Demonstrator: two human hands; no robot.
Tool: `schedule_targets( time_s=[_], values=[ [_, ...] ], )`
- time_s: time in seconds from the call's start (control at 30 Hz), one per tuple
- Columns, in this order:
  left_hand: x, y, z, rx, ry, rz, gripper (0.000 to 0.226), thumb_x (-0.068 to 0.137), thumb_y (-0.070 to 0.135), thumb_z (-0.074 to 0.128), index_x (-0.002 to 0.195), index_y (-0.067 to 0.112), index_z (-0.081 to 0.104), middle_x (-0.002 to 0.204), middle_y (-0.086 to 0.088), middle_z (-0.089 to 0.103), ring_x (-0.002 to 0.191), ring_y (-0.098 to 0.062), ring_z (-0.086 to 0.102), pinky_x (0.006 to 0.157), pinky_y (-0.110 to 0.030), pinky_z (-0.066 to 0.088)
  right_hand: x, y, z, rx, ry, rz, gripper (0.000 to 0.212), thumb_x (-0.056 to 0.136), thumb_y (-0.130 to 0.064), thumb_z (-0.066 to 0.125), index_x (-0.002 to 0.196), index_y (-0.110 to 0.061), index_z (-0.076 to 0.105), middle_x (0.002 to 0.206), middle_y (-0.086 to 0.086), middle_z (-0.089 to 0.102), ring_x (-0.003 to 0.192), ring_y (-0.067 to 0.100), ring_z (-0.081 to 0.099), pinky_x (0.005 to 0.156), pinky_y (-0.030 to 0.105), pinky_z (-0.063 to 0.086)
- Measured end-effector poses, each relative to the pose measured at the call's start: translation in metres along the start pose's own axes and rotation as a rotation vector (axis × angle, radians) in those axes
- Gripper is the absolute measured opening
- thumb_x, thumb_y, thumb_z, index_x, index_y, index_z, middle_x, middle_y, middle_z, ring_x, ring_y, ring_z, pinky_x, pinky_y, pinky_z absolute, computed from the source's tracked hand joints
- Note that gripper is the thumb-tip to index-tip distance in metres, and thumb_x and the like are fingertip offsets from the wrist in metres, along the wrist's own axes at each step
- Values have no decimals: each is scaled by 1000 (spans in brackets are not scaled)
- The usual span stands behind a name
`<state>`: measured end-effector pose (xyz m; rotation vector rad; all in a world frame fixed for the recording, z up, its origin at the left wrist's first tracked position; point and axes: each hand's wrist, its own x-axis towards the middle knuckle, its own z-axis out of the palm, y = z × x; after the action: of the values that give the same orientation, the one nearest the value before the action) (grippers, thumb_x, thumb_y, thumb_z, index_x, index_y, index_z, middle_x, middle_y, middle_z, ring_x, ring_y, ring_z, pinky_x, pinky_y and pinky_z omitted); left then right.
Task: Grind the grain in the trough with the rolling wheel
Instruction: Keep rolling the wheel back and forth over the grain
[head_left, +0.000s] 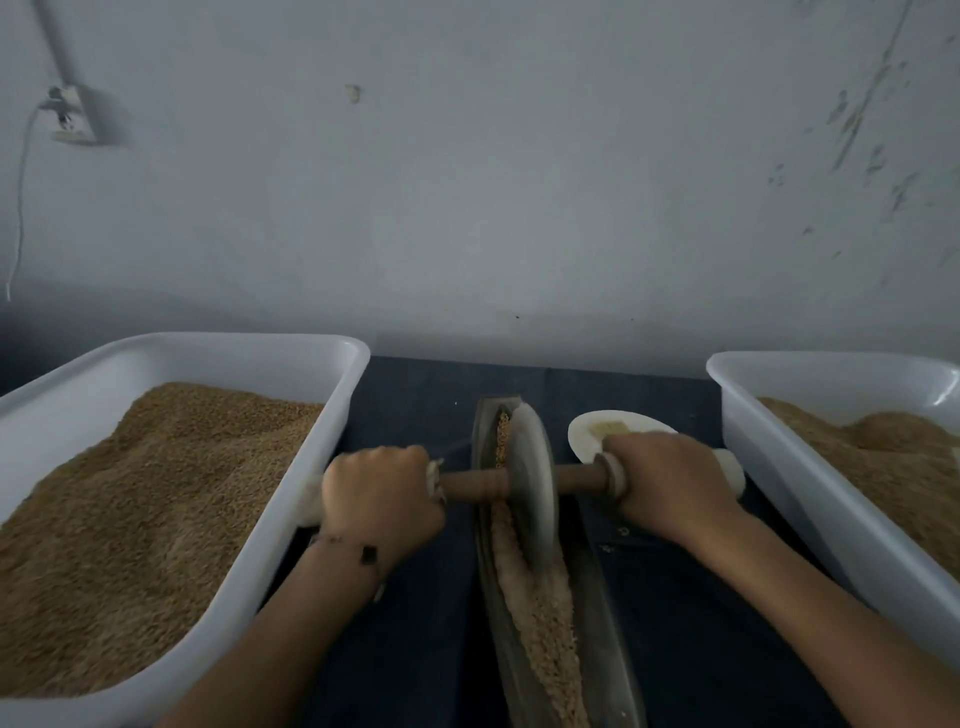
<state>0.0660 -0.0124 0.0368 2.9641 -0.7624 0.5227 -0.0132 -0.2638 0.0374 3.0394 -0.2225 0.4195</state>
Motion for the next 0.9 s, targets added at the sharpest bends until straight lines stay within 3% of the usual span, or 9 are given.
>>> schedule_targets(
  time_s=[0.13, 0.2, 0.3, 0.37, 0.5, 0.57, 0.63, 0.77, 0.9],
  values=[
    [35, -2, 8, -52, -65, -102, 17, 85, 39, 52, 74, 26, 52, 71, 8, 54, 69, -13, 56, 61, -25, 39, 42, 7, 11, -72, 80, -46, 16, 74, -25, 58, 74, -30, 43, 72, -10, 52, 68, 18, 52, 60, 31, 26],
    [43, -4, 9, -55, -80, -123, 20, 85, 40, 54, 72, 26, 51, 71, 7, 55, 71, -13, 57, 61, -26, 40, 51, 8, 13, -84, 126, -60, 16, 74, -21, 57, 74, -29, 43, 70, -10, 47, 70, 19, 54, 60, 31, 25],
    [38, -4, 11, -11, -33, -106, 23, 87, 40, 53, 70, 26, 46, 68, 9, 52, 66, -12, 55, 61, -26, 39, 44, 6, 15, -114, 184, -68, 20, 74, -18, 60, 74, -28, 42, 69, -10, 44, 64, 16, 44, 60, 30, 25],
    [24, -1, 10, 21, 53, -58, 20, 88, 40, 51, 74, 26, 45, 69, 10, 49, 65, -11, 50, 62, -26, 37, 28, 3, 15, -89, 242, -60, 18, 73, -17, 64, 74, -25, 49, 70, -6, 54, 62, 15, 40, 60, 31, 27],
    [-17, 1, -2, 7, 78, 46, 18, 88, 43, 49, 82, 28, 41, 80, 11, 54, 74, -10, 51, 67, -25, 34, -27, -2, 11, -41, 285, -49, 23, 64, -11, 77, 80, -19, 62, 74, -1, 63, 65, 22, 56, 58, 34, 41],
    [-44, 3, -15, -7, 101, 113, 24, 74, 37, 68, 77, 26, 47, 72, 8, 57, 66, -13, 54, 63, -28, 39, -58, -3, 5, 9, 311, -67, 39, 48, -7, 86, 75, -21, 62, 67, -5, 60, 57, 18, 55, 53, 30, 39],
    [-67, 3, -22, -86, 185, 192, 35, 48, 27, 83, 62, 22, 51, 55, 5, 52, 48, -17, 50, 48, -32, 39, -83, -4, -4, 16, 309, -89, 48, 35, -5, 89, 68, -24, 60, 61, -7, 56, 51, 15, 52, 50, 27, 36],
    [-89, 2, -29, -36, 250, 247, 39, 30, 25, 81, 53, 19, 50, 48, 2, 48, 41, -20, 48, 40, -34, 38, -106, 1, -21, -10, 310, -166, 50, 26, -9, 91, 66, -23, 65, 58, -6, 56, 47, 14, 52, 44, 28, 38],
    [-79, 1, -20, -81, 231, 223, 38, 33, 18, 81, 52, 18, 48, 46, 4, 46, 39, -19, 46, 39, -32, 36, -95, 3, -16, 11, 234, -158, 48, 31, -11, 90, 65, -27, 60, 57, -7, 53, 47, 12, 51, 44, 27, 38]
  ],
)
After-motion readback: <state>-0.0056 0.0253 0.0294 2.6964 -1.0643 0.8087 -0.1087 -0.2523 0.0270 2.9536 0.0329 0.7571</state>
